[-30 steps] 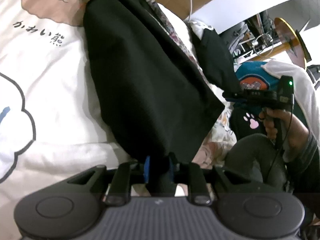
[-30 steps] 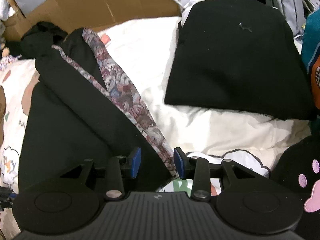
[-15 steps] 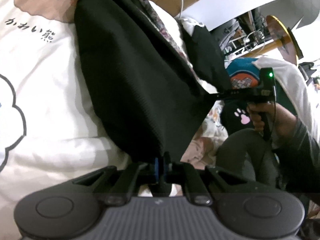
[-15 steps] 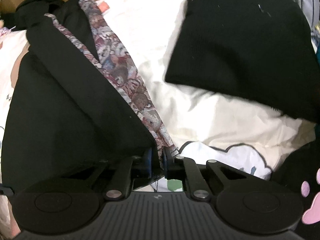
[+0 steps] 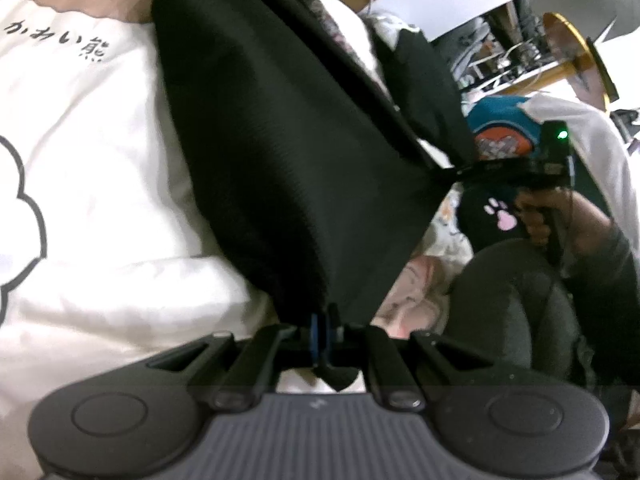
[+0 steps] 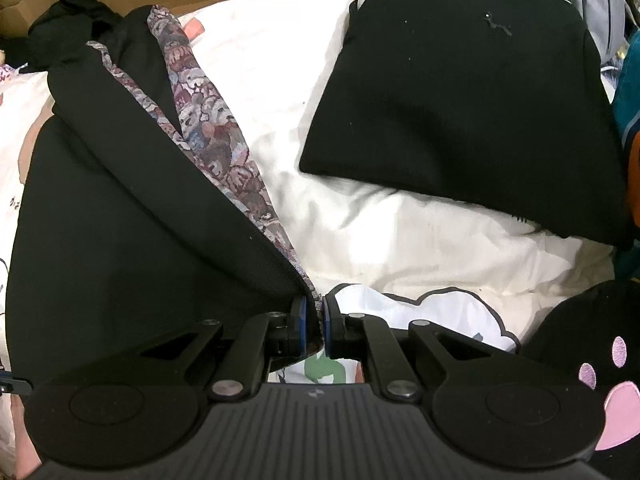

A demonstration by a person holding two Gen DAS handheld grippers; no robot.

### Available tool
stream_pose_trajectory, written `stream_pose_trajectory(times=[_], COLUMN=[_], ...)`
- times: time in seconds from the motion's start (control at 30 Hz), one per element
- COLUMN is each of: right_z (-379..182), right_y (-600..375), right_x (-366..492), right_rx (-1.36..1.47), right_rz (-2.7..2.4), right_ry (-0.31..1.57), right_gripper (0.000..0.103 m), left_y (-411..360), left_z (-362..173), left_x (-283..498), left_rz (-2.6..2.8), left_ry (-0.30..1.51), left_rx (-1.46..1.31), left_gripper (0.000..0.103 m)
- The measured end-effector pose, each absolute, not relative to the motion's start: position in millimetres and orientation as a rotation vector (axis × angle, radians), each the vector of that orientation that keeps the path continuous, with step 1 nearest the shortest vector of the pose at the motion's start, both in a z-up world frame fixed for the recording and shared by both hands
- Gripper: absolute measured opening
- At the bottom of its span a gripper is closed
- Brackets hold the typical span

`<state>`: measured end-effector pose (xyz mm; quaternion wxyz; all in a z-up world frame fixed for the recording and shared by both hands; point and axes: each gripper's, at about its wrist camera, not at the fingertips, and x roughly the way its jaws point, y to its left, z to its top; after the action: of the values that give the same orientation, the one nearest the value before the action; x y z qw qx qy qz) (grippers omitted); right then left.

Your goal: Fold clothes

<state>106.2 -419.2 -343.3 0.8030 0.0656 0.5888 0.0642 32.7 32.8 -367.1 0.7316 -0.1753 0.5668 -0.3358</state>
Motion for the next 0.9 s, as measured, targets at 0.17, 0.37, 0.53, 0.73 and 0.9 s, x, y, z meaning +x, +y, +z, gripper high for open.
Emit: stream_pose_trajectory(times=[0.17,0.37,0.53,0.73,0.9], right_z=[-338.0,-328.7,-319.8,-308.8,-302.6], right_y=[-419.5,-418.5,-416.3,-410.5,-407.9], right_x=[104.3,97.5,92.5,81.6,72.9], right_rx=[0.159,0.192,0.224,0.241,0.271], right_rz=[0.120,0.114,0.125,0.164,0.185], right_ry=[1.241,1.185,1.134,1.062,1.005], right_gripper=[0.016,0.040,0.040,0.042,0.048], left_y=[37.8,55.0,74.0,90.1,103.9], left_z=[-352.0,-322.1,-282.3,-235.6,-194.2], left_x=[32.6,36.9,50.0,68.4,83.9], left_rz=[-0.740,-0.690,-0.633,-0.574,-0.535], left_ry=[1.263,1.235,1.188,1.135,1.089], left_rx=[-0.341,-0.285,-0.246,-0.188,-0.164], left_gripper=[0.029,0.031,0.031,0.031,0.031])
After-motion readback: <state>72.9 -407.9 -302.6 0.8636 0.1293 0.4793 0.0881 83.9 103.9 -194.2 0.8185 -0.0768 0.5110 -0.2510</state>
